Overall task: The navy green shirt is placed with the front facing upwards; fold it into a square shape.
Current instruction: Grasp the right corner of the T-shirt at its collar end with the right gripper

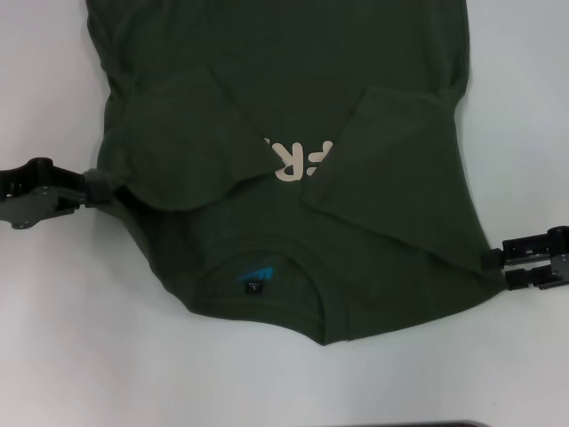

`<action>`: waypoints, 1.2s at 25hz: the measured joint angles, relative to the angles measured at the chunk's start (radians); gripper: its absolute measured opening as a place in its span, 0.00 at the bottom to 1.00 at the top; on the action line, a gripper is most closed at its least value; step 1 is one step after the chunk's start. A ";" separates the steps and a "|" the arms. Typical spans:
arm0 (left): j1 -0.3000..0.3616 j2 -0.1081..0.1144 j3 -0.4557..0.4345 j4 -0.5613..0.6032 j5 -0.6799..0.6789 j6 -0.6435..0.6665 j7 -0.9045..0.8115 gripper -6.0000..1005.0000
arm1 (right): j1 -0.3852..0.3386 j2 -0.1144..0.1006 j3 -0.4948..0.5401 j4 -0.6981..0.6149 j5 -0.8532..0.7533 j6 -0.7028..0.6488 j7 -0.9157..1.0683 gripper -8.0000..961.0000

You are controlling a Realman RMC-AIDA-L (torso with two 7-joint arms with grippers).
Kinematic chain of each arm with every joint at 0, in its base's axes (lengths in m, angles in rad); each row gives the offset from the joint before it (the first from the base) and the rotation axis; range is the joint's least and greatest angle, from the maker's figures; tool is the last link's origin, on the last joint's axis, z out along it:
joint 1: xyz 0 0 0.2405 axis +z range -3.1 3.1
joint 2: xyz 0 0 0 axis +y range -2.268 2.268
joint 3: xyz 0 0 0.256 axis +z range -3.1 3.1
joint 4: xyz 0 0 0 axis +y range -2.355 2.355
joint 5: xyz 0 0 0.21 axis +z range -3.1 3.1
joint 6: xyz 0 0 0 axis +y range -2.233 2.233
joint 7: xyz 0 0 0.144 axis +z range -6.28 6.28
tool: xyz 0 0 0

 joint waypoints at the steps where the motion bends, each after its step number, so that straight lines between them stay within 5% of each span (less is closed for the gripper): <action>1: -0.001 0.000 0.000 0.000 0.000 0.000 0.000 0.04 | 0.002 0.001 0.000 0.000 0.000 0.000 0.000 0.84; 30: -0.009 0.007 -0.014 0.000 -0.001 -0.001 0.000 0.04 | 0.047 0.005 -0.007 0.050 0.001 0.026 0.008 0.84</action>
